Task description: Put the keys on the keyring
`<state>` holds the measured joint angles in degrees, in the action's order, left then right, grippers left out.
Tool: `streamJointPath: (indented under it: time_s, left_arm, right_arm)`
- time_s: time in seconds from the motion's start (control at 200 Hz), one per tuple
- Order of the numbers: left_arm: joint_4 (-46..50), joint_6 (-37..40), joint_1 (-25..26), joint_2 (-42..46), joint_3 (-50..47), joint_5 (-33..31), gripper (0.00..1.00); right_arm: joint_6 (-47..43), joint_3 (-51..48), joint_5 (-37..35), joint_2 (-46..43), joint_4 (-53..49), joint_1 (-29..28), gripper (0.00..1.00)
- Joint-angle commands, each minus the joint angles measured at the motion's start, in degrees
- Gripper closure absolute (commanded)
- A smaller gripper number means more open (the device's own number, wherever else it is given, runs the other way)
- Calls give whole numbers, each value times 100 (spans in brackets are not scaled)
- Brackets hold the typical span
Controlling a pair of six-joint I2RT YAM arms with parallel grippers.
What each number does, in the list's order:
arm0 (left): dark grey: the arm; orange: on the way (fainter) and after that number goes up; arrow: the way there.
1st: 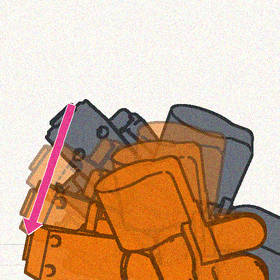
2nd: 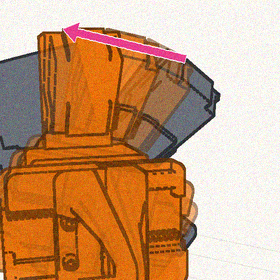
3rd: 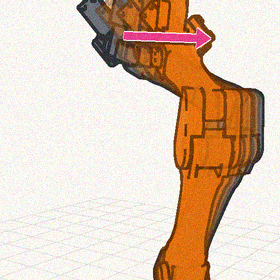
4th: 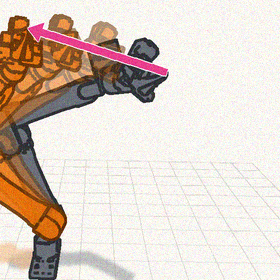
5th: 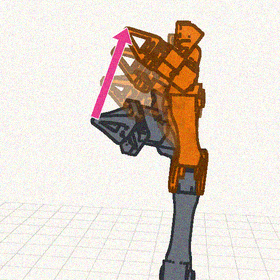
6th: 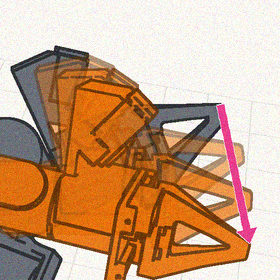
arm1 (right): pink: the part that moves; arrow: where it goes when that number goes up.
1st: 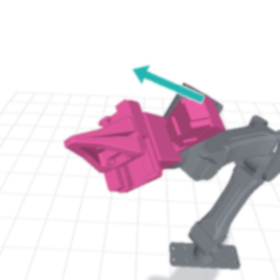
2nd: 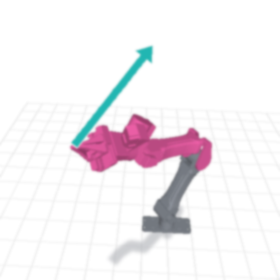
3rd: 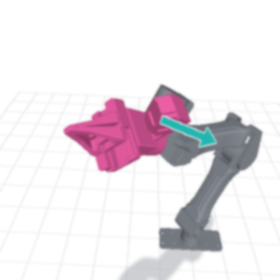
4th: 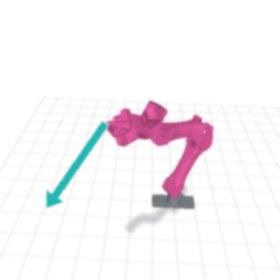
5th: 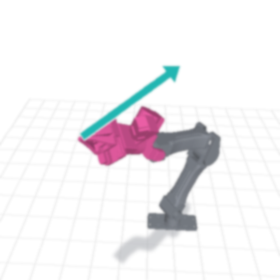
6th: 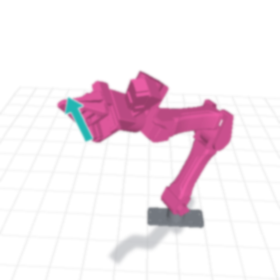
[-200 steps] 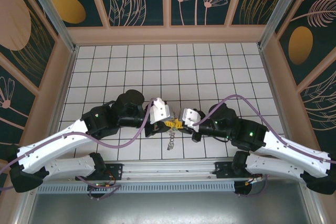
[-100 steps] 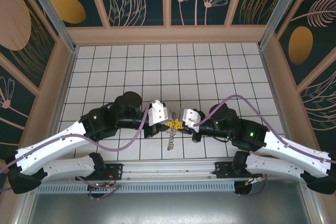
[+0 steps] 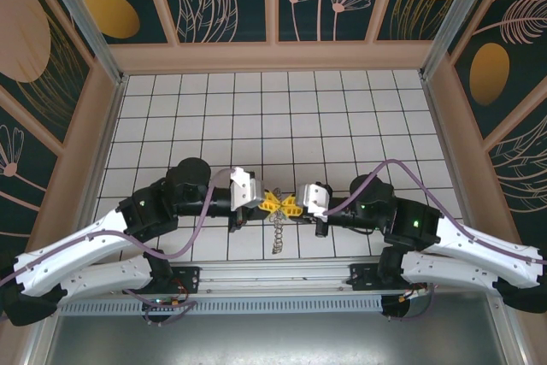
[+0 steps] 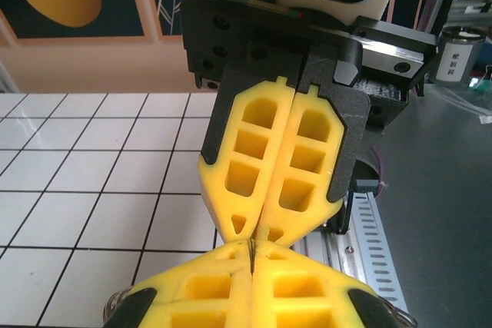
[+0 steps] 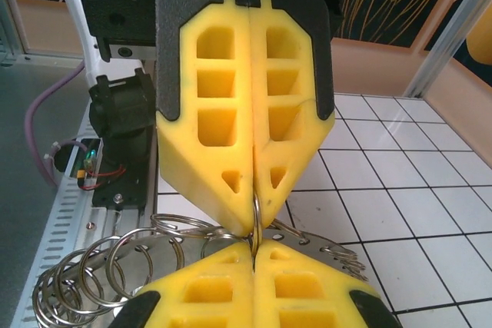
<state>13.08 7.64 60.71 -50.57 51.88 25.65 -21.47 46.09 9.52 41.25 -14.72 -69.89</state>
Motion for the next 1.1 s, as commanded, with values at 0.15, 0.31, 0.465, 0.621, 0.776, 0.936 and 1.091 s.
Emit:
streamJointPath:
  time_s: [0.15, 0.31, 0.465, 0.621, 0.776, 0.936, 1.091]
  left_arm:
    - [-1325, -364, -9, 264, -317, 296, 100]
    - [-1517, -398, -6, 310, -380, 298, 100]
    - [-1556, -421, -6, 322, -347, 330, 100]
    - [-1571, -463, -7, 345, -346, 355, 100]
    - [-1651, -495, -7, 365, -345, 395, 100]
    - [-1666, -527, -7, 372, -343, 413, 100]
    - [-1754, -566, -7, 418, -371, 437, 100]
  right_arm:
    - [-111, -101, 181, -29, 312, -106, 94]
    - [-113, -122, 169, -75, 341, -106, 89]
    - [-50, -202, 264, -150, 410, -105, 90]
    - [-18, -275, 228, -196, 434, -105, 95]
    - [-15, -293, 236, -223, 486, -104, 88]
    - [-6, -355, 218, -288, 552, -105, 89]
    - [-6, -388, 169, -285, 553, -107, 88]
